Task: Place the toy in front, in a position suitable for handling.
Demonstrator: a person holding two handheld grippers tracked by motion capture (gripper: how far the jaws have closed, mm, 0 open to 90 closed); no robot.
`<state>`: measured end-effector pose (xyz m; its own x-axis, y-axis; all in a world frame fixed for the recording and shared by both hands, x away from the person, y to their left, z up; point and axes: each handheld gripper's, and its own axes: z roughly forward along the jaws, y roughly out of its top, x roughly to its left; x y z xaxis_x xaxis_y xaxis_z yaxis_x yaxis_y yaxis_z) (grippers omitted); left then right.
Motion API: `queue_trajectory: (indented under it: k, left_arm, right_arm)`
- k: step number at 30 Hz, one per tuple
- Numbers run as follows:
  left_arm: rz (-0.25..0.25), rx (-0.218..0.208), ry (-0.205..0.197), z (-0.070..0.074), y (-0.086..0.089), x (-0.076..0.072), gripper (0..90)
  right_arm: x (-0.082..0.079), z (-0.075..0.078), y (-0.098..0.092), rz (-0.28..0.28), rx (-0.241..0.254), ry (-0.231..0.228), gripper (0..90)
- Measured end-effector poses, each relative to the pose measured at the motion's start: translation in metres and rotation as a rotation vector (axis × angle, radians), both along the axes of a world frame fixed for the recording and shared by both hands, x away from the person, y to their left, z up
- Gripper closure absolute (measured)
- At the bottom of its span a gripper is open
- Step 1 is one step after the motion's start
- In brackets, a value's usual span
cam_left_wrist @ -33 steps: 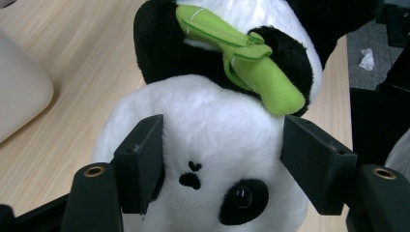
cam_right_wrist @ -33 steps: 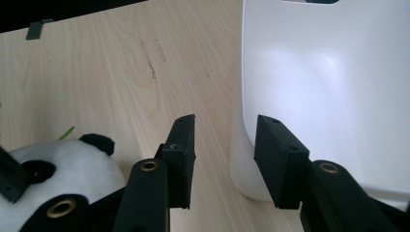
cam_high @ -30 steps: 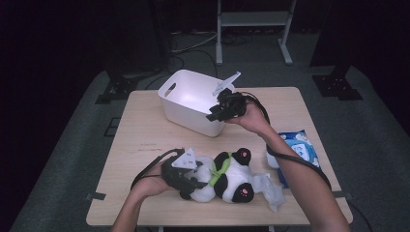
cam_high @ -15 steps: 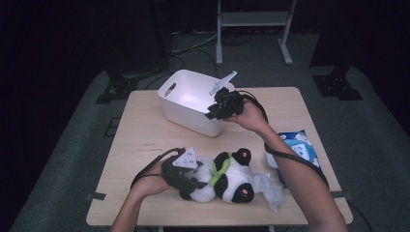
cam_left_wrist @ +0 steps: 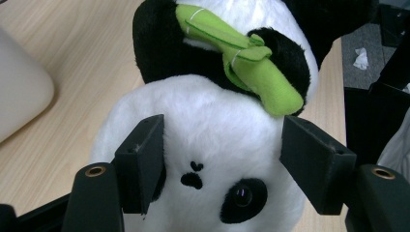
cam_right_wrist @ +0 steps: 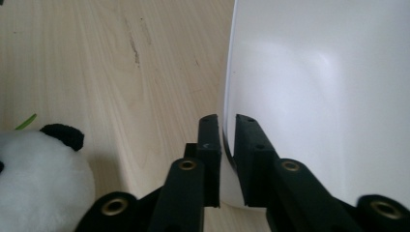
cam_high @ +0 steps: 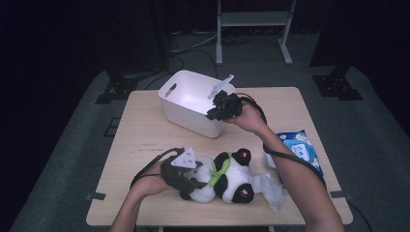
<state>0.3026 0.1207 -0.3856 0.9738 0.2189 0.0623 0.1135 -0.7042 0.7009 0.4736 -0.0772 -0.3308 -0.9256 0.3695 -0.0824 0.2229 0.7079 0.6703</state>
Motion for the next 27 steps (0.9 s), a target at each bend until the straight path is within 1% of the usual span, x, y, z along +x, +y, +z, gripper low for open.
queue_trajectory:
  k: [1,3,4,6,9,11,12,13,16,19,25,27]
  left_arm:
    - [-0.002,0.001,-0.002,0.000,0.000,0.000,32.6]
    - [0.001,-0.001,0.000,0.000,0.000,0.000,32.6]
    - [-0.002,0.005,-0.001,0.001,0.000,0.000,32.6]
    - [-0.001,0.003,-0.001,0.001,0.000,0.000,32.6]
    - [0.002,-0.013,0.006,0.000,0.001,-0.001,32.9]
    - [0.004,-0.014,0.008,0.000,0.001,-0.001,32.9]
    - [0.005,-0.012,0.008,0.000,0.001,-0.001,33.0]
    - [-0.001,0.002,0.002,0.001,0.001,-0.001,32.9]
    - [0.006,-0.003,0.010,0.001,0.000,-0.002,33.0]
    - [0.006,0.003,0.013,0.002,-0.001,-0.002,33.0]
    - [0.012,0.015,0.018,0.004,-0.002,-0.003,33.0]
    - [0.011,0.024,0.017,0.005,-0.003,-0.003,33.1]
  right_arm:
    - [-0.001,0.000,-0.001,0.003,0.002,0.001,83.4]
    - [-0.004,-0.001,-0.003,0.011,0.003,0.001,83.6]
    - [-0.005,-0.001,-0.003,0.011,0.000,0.000,83.8]
    - [-0.009,0.000,-0.005,0.030,-0.020,-0.008,84.2]
    - [-0.017,0.001,-0.010,0.049,-0.027,-0.011,84.5]
    - [-0.023,0.001,-0.015,0.058,-0.029,-0.010,84.6]
    - [-0.026,0.000,-0.018,0.063,-0.027,-0.010,84.7]
    - [-0.029,0.000,-0.021,0.069,-0.028,-0.012,84.6]
    - [-0.039,0.000,-0.029,0.070,-0.023,-0.012,84.5]
    - [-0.049,-0.001,-0.038,0.074,-0.020,-0.011,84.5]
    - [-0.065,-0.001,-0.053,0.084,-0.020,-0.014,84.4]
    - [-0.070,-0.002,-0.059,0.079,-0.008,-0.009,84.3]
